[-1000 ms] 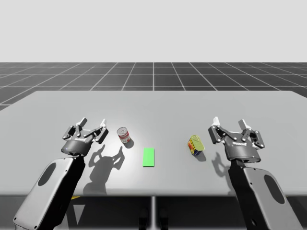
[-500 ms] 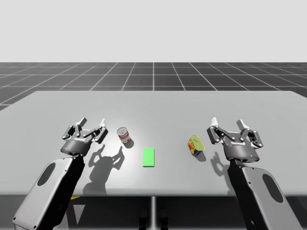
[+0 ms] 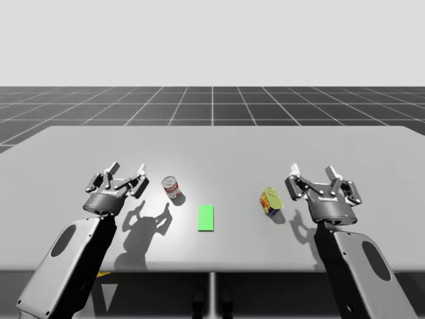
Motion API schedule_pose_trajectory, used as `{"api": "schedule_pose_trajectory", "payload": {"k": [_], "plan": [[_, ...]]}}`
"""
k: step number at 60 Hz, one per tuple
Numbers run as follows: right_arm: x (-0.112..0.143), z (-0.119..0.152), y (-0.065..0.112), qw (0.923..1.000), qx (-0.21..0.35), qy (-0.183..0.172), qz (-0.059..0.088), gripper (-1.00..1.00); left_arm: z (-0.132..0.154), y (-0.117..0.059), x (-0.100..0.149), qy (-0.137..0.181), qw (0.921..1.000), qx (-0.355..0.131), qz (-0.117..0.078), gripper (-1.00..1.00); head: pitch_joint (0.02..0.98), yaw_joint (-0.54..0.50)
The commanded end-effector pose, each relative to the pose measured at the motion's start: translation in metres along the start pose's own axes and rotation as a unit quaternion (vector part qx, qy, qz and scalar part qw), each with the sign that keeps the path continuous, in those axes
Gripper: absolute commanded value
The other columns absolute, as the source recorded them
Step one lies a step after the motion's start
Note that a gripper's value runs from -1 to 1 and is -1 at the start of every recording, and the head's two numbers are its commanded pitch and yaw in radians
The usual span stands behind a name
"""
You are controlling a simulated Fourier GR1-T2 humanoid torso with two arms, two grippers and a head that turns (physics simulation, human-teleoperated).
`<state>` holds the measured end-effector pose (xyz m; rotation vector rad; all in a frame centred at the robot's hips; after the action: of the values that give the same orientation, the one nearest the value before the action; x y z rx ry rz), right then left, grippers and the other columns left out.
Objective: Look at the card. If it is red, pick the object on the left. If it is green, pick the object on the right.
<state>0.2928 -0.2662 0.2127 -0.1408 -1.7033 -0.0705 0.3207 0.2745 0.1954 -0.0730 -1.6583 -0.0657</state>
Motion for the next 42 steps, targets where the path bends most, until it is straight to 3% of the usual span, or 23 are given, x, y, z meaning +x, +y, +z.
{"api": "schedule_pose_trajectory", "payload": {"k": [1,23,42], "plan": [[-0.0001,-0.0001,0.0008,1.0,0.002,0.001,0.0,-1.0,-0.0004,0.0004,0.0012,-0.002,1.0,-0.001,0.002,-1.0,0.957,0.04],[-0.0004,0.0004,0.0016,1.0,0.003,0.0,0.002,-1.0,0.0005,-0.0002,0.0018,-0.004,1.0,-0.002,0.002,-1.0,0.955,0.04],[-0.0009,0.0002,0.0016,1.0,0.004,0.0,0.003,-1.0,0.0005,-0.0003,0.0017,-0.004,1.0,-0.002,0.002,-1.0,0.922,-0.09]]}}
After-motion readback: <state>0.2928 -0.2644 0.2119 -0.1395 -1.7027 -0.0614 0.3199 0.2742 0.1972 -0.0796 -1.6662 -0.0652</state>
